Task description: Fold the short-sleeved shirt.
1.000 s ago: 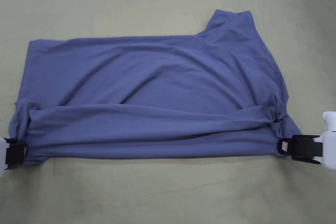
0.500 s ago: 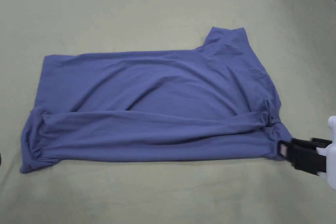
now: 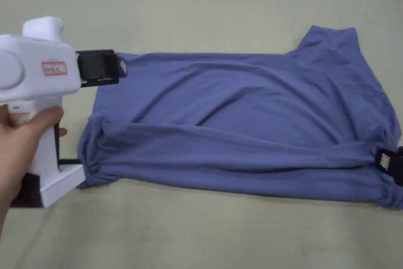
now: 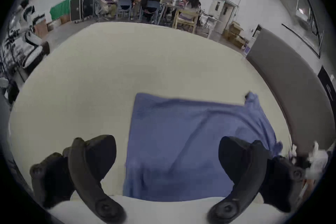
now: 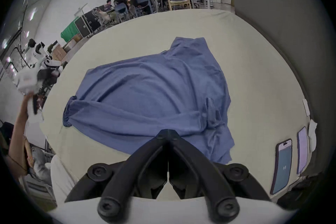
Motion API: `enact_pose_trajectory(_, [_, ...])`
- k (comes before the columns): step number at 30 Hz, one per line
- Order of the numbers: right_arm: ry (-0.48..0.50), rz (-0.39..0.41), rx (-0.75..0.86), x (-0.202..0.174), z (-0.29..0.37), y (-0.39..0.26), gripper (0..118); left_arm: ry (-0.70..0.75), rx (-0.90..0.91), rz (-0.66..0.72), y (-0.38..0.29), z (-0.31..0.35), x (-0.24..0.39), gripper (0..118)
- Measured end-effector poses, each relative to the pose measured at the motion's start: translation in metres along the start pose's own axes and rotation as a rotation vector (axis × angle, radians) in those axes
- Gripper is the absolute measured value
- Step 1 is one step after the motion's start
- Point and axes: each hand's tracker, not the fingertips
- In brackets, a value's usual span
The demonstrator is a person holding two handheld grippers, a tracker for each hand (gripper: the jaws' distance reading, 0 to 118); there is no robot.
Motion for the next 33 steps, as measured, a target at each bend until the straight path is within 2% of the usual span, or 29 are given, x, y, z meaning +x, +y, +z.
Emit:
enact_pose_trajectory(3, [-0.018,0.008,-0.011,0.003,-0.007,0.010,3,0.141,-0.124,-0.038,0.041,-0.079,-0.003,117])
enact_pose_trajectory(7, [-0.042,-0.002,-0.034,0.010,-0.021,0.017,3,0.246,-0.188,-0.121,0.054,-0.161,-0.011,117])
enact_pose_trajectory(9, [-0.046,-0.010,-0.048,0.014,-0.028,0.018,3,0.288,-0.268,-0.107,0.051,-0.189,-0.015,116])
enact_pose_trajectory(11, [-0.050,-0.016,-0.057,0.016,-0.034,0.018,3,0.250,-0.325,-0.088,0.050,-0.207,-0.020,96])
enact_pose_trajectory(12, [-0.048,-0.019,-0.063,0.018,-0.037,0.018,3,0.224,-0.331,-0.093,0.046,-0.208,-0.021,95])
enact_pose_trajectory(13, [-0.048,-0.020,-0.071,0.019,-0.039,0.018,3,0.236,-0.321,-0.103,0.046,-0.207,-0.018,86])
enact_pose_trajectory(14, [-0.049,-0.018,-0.078,0.020,-0.042,0.017,3,0.241,-0.307,-0.123,0.049,-0.202,-0.014,69])
enact_pose_trajectory(15, [-0.050,-0.015,-0.082,0.021,-0.044,0.016,3,0.243,-0.293,-0.150,0.050,-0.197,-0.011,27])
enact_pose_trajectory(16, [-0.051,-0.014,-0.087,0.021,-0.047,0.016,3,0.235,-0.264,-0.176,0.050,-0.186,-0.008,0])
enact_pose_trajectory(18, [-0.043,-0.017,-0.096,0.023,-0.050,0.017,3,0.143,-0.243,-0.122,0.051,-0.174,-0.007,0])
enact_pose_trajectory(22, [-0.013,-0.015,-0.081,0.025,-0.053,0.041,3,0.196,-0.177,-0.287,0.050,-0.143,0.018,0])
enact_pose_trajectory(24, [-0.002,-0.023,-0.027,0.028,-0.056,0.071,4,0.169,-0.149,-0.280,0.053,-0.122,0.024,0])
enact_pose_trajectory(25, [-0.014,-0.045,0.004,0.032,-0.060,0.091,40,0.157,-0.127,-0.274,0.052,-0.113,0.026,0])
enact_pose_trajectory(26, [-0.019,-0.054,0.009,0.037,-0.070,0.111,91,0.149,-0.120,-0.266,0.051,-0.107,0.029,0])
enact_pose_trajectory(27, [-0.007,-0.054,-0.010,0.044,-0.085,0.131,118,0.139,-0.105,-0.262,0.049,-0.102,0.030,0])
enact_pose_trajectory(28, [0.015,-0.068,0.059,0.057,-0.097,0.152,118,0.137,-0.093,-0.258,0.051,-0.096,0.030,0])
enact_pose_trajectory(30, [0.030,-0.162,-0.052,0.083,-0.142,0.190,118,0.135,-0.087,-0.250,0.048,-0.093,0.032,0])
enact_pose_trajectory(32, [-0.057,-0.214,-0.154,0.097,-0.200,0.219,118,0.131,-0.088,-0.241,0.046,-0.090,0.033,0])
enact_pose_trajectory(33, [-0.090,-0.212,-0.177,0.105,-0.222,0.228,118,0.133,-0.092,-0.231,0.046,-0.091,0.032,0])
